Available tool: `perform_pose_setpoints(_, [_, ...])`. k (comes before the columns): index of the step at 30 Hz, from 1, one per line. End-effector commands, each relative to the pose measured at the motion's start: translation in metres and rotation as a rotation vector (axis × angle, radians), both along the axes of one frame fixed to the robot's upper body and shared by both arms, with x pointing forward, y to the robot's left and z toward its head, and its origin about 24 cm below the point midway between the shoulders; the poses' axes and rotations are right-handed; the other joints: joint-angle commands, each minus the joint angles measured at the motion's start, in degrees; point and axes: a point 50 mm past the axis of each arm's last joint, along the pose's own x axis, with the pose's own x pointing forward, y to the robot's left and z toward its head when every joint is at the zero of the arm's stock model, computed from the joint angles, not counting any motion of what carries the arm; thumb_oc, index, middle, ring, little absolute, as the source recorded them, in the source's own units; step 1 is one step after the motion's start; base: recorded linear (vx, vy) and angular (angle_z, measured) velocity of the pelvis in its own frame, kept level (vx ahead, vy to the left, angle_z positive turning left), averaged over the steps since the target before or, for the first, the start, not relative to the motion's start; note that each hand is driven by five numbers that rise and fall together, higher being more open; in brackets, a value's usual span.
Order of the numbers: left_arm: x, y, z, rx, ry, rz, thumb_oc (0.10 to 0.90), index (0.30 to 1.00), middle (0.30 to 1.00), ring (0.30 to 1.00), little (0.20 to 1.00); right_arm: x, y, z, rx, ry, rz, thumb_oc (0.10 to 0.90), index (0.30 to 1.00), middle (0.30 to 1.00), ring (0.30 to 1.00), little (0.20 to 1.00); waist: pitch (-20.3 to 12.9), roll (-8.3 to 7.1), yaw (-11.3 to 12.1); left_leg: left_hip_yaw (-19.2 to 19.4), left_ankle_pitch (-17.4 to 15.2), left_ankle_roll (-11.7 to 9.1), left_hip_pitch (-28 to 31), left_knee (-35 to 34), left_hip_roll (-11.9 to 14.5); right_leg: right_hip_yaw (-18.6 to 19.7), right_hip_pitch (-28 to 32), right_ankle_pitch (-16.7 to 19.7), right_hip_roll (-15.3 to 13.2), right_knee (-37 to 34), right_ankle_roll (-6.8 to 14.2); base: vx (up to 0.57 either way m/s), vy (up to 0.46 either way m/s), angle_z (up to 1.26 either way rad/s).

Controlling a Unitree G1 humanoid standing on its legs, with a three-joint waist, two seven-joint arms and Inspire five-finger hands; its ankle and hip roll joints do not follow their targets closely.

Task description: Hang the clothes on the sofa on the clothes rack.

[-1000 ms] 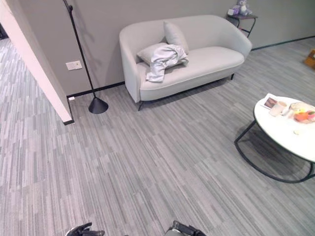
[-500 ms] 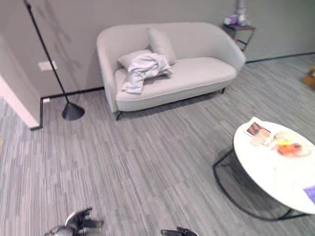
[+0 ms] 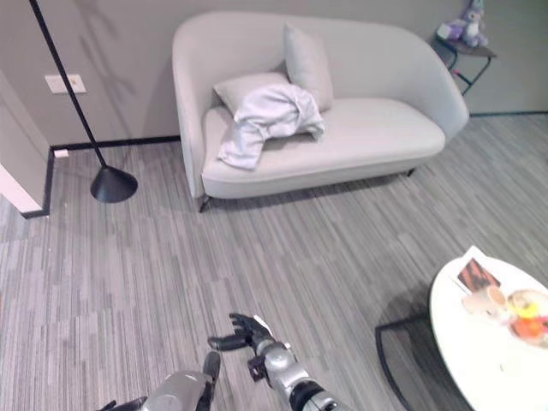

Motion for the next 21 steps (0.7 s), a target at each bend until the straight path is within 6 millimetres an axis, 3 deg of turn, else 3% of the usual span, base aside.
perform_pose_setpoints(1, [0.006,-0.003,0.001,0.053,-0.005,-0.118,0.800,0.900,0.900,0.900,0.900,-0.015,-0.027,-0.012,-0.075,0.031,-0.035,0.800,0.900,0.900,0.900,0.900,-4.11,1.07,1.18,-1.59,11.19,-4.99,-0.26,-14.19,3.48,1.34,-2.54,3.32,-0.25,4.70,3.51,0.56,0.432,-0.03])
perform_pose_setpoints(2, [0.015,0.002,0.004,0.084,-0.015,-0.200,0.800,0.900,0.900,0.900,0.900,-0.014,-0.029,-0.012,-0.059,0.036,-0.068,0.800,0.900,0.900,0.900,0.900,-4.44,0.71,0.56,-1.42,8.77,-3.21,2.97,-14.94,1.84,0.58,-5.76,9.28,-3.82,15.69,6.57,0.65,0.588,0.04])
perform_pose_setpoints(3, [0.024,0.000,0.005,0.094,-0.014,-0.274,0.800,0.900,0.900,0.900,0.900,-0.012,-0.035,-0.013,-0.060,0.050,-0.137,0.800,0.900,0.900,0.900,0.900,-4.33,1.98,-1.36,-2.27,5.96,-1.72,7.28,-15.60,0.67,0.01,-9.60,16.47,-7.59,27.39,8.76,0.51,0.483,0.11])
perform_pose_setpoints(4, [0.024,0.000,0.005,0.094,-0.014,-0.274,0.800,0.900,0.900,0.900,0.900,-0.012,-0.035,-0.013,-0.059,0.049,-0.137,0.800,0.900,0.900,0.900,0.900,-4.29,1.93,-1.33,-2.23,5.95,-1.70,7.29,-15.60,0.61,0.05,-9.66,16.39,-7.68,27.53,8.78,0.53,0.480,0.39])
perform_pose_setpoints(5, [0.028,-0.002,0.005,0.100,0.005,-0.326,0.800,0.900,0.900,0.900,0.900,-0.013,-0.041,-0.017,-0.084,0.068,-0.233,0.800,0.900,0.900,0.900,0.900,-3.90,3.93,-3.83,-3.41,2.94,-0.85,11.40,-15.60,0.60,-1.46,-13.16,18.76,-11.03,35.96,8.70,0.39,0.294,0.50])
perform_pose_setpoints(6, [0.031,-0.004,0.005,0.102,0.009,-0.345,0.800,0.900,0.900,0.900,0.900,-0.013,-0.040,-0.016,-0.093,0.063,-0.257,0.800,0.900,0.900,0.900,0.900,-3.34,5.05,-4.91,-4.51,2.01,-0.67,12.97,-15.60,0.94,-2.34,-16.38,17.07,-12.36,39.76,7.81,0.39,0.294,0.44])
perform_pose_setpoints(7, [0.031,-0.004,0.005,0.102,0.009,-0.345,0.800,0.900,0.900,0.900,0.900,-0.013,-0.040,-0.016,-0.092,0.063,-0.257,0.800,0.900,0.900,0.900,0.900,-3.34,5.04,-4.91,-4.51,2.01,-0.66,12.96,-15.60,0.92,-2.33,-16.40,17.05,-12.38,39.79,7.82,0.25,0.112,0.49])
perform_pose_setpoints(9, [0.043,-0.013,0.006,0.109,-0.013,-0.400,0.800,0.900,0.900,0.900,0.900,-0.009,-0.043,-0.013,-0.124,0.028,-0.307,0.800,0.900,0.900,0.900,0.900,-1.91,6.80,-7.43,-6.88,0.26,-1.33,15.91,-15.60,1.52,-4.02,-20.47,13.11,-12.58,35.72,5.82,0.32,0.014,0.61])
perform_pose_setpoints(10, [0.056,-0.024,0.007,0.118,-0.048,-0.473,0.800,0.900,0.900,0.900,0.900,-0.003,-0.049,-0.008,-0.137,-0.010,-0.359,0.800,0.900,0.900,0.900,0.900,-0.81,7.67,-9.08,-8.46,-1.26,-2.37,17.92,-15.60,1.78,-5.17,-22.51,11.07,-12.54,25.60,4.59,0.37,-0.098,0.64])
perform_pose_setpoints(11, [0.059,-0.030,0.007,0.114,-0.058,-0.506,0.800,0.900,0.900,0.900,0.900,-0.001,-0.055,-0.006,-0.143,-0.019,-0.400,0.800,0.900,0.900,0.900,0.900,-0.47,7.80,-9.49,-9.01,-2.11,-3.16,19.00,-15.60,2.12,-5.67,-22.18,11.51,-12.76,19.14,4.59,0.52,-0.250,0.78])
perform_pose_setpoints(12, [0.060,-0.036,0.006,0.112,-0.041,-0.549,0.800,0.900,0.900,0.900,0.900,0.002,-0.071,-0.005,-0.187,-0.024,-0.501,0.800,0.900,0.900,0.900,0.900,-0.34,7.46,-10.61,-10.68,-4.28,-5.02,20.89,-15.60,2.56,-2.77,-23.95,14.60,-13.37,4.89,5.81,0.47,-0.245,1.09])
perform_pose_setpoints(14, [0.060,-0.040,0.005,0.113,-0.029,-0.570,0.800,0.900,0.900,0.900,0.900,-0.001,-0.082,-0.007,-0.225,-0.010,-0.583,0.800,0.900,0.900,0.900,0.900,-0.19,7.48,-11.63,-12.54,-5.99,-6.08,22.68,-15.60,3.39,1.25,-25.42,20.13,-14.91,-3.29,7.98,0.40,-0.182,0.79])
perform_pose_setpoints(15, [0.060,-0.040,0.005,0.114,-0.029,-0.570,0.800,0.900,0.900,0.900,0.900,-0.001,-0.082,-0.007,-0.225,-0.010,-0.583,0.800,0.900,0.900,0.900,0.900,-0.21,7.47,-11.64,-12.56,-5.98,-6.08,22.65,-15.60,3.38,1.24,-25.43,20.14,-14.92,-3.30,7.99,0.32,-0.111,0.80])
perform_pose_setpoints(17, [0.054,-0.042,0.002,0.104,-0.001,-0.577,0.800,0.900,0.900,0.900,0.900,-0.007,-0.095,-0.009,-0.242,0.016,-0.699,0.800,0.900,0.900,0.900,0.900,-0.65,7.77,-12.90,-14.52,-7.67,-7.13,25.04,-15.60,4.78,4.44,-28.01,24.50,-17.45,-6.55,9.72,0.45,-0.129,1.04])
perform_pose_setpoints(19, [0.047,-0.041,0.000,0.102,0.026,-0.563,0.800,0.900,0.900,0.900,0.900,-0.018,-0.108,-0.014,-0.278,0.054,-0.788,0.800,0.900,0.900,0.900,0.900,-1.20,8.13,-13.71,-15.74,-9.22,-8.22,27.39,-15.60,6.50,5.69,-28.73,26.92,-18.17,-6.88,10.26,0.62,-0.196,1.10])
perform_pose_setpoints(20, [0.042,-0.037,0.000,0.116,0.043,-0.536,0.800,0.900,0.900,0.900,0.900,-0.030,-0.114,-0.019,-0.306,0.085,-0.867,0.800,0.900,0.900,0.900,0.900,-2.29,6.99,-14.09,-17.42,-10.73,-9.21,28.59,-15.60,7.05,5.77,-27.02,27.22,-17.96,-7.13,10.26,0.88,-0.377,1.27])
perform_pose_setpoints(21, [0.035,-0.039,-0.002,0.109,0.061,-0.531,0.800,0.900,0.900,0.900,0.900,-0.043,-0.117,-0.027,-0.290,0.151,-0.936,0.800,0.900,0.900,0.900,0.900,-3.78,6.68,-14.65,-17.82,-11.05,-10.63,29.86,-15.60,9.70,5.37,-26.20,25.78,-16.53,-6.73,10.26,0.83,-0.387,1.17])
